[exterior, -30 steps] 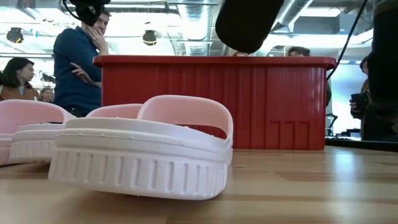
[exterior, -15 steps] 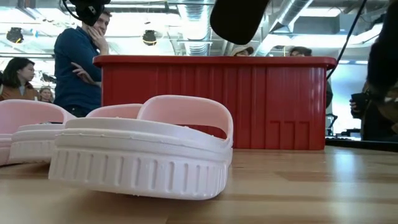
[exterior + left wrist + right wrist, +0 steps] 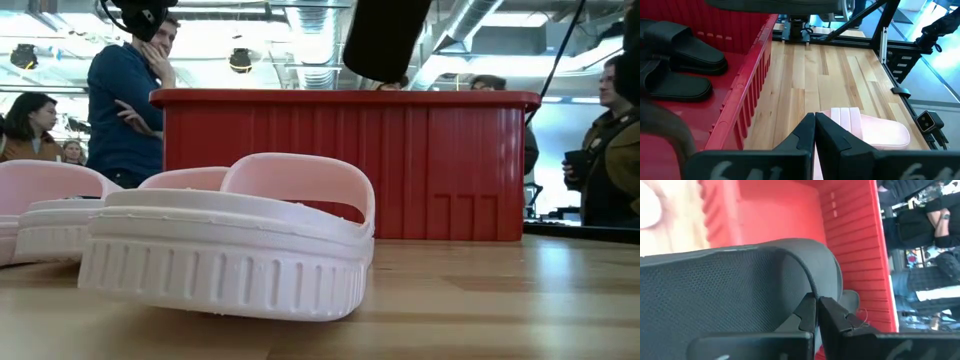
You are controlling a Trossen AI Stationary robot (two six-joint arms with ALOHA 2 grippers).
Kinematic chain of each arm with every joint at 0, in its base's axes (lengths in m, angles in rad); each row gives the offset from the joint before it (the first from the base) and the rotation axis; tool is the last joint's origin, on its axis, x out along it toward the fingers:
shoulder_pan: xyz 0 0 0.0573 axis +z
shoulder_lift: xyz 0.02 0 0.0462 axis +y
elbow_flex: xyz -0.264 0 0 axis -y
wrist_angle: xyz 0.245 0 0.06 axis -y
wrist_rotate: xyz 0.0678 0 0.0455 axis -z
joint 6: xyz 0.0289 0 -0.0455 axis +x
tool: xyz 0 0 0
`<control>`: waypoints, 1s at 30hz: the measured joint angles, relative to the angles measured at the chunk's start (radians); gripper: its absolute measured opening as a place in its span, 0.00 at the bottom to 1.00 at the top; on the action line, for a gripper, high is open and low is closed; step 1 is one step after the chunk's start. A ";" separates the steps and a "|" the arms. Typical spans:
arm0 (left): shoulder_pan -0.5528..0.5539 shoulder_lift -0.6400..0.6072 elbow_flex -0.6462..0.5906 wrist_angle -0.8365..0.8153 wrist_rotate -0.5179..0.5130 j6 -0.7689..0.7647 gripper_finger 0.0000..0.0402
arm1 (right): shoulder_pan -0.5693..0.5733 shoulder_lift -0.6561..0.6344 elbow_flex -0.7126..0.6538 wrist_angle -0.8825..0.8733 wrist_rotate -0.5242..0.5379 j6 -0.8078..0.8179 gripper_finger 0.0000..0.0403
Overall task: Pick and place slides into bin
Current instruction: Put the black slide into the red container
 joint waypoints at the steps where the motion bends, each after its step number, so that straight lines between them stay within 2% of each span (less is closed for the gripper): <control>1: 0.000 0.000 0.000 0.000 0.000 0.000 0.00 | -0.013 0.000 0.000 0.000 0.000 -0.011 0.00; 10: 0.000 0.000 0.000 0.000 0.000 0.001 0.00 | -0.150 0.000 0.000 0.034 -0.009 -0.153 0.00; 30: 0.000 0.000 0.000 0.018 -0.035 0.001 0.00 | -0.482 0.000 0.000 0.344 -0.254 -0.536 0.00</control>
